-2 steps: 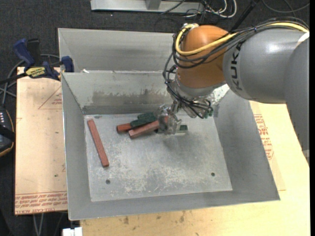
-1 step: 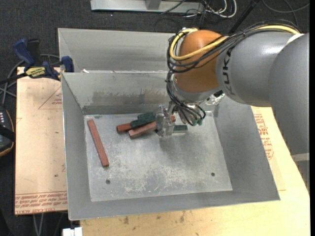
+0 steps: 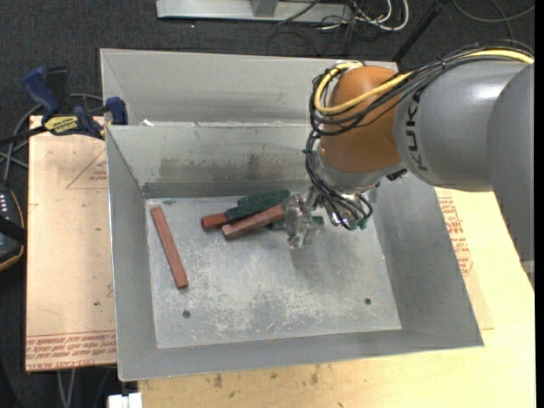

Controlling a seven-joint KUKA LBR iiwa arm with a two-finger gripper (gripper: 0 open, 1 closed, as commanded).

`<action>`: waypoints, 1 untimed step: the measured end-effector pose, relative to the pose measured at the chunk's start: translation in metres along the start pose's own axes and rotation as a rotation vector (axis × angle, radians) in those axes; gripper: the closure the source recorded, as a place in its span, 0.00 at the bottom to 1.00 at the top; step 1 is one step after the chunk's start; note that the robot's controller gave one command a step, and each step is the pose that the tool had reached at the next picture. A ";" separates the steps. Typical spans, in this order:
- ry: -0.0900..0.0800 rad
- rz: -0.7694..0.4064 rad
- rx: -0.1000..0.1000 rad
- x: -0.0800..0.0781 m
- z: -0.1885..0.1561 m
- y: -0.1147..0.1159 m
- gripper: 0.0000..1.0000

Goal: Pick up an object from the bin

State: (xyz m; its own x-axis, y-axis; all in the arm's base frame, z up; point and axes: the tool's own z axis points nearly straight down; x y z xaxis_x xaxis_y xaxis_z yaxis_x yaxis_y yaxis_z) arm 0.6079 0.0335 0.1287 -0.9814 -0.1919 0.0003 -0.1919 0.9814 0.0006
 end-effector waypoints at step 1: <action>-0.002 -0.003 0.000 -0.001 0.000 0.001 0.00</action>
Offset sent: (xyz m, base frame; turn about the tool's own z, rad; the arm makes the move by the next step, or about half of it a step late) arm 0.0000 0.0000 0.0000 0.0000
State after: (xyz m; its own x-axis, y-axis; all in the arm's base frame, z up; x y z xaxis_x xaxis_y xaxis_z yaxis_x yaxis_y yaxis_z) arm 0.6089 0.0350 0.1290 -0.9807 -0.1954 -0.0021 -0.1954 0.9807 0.0007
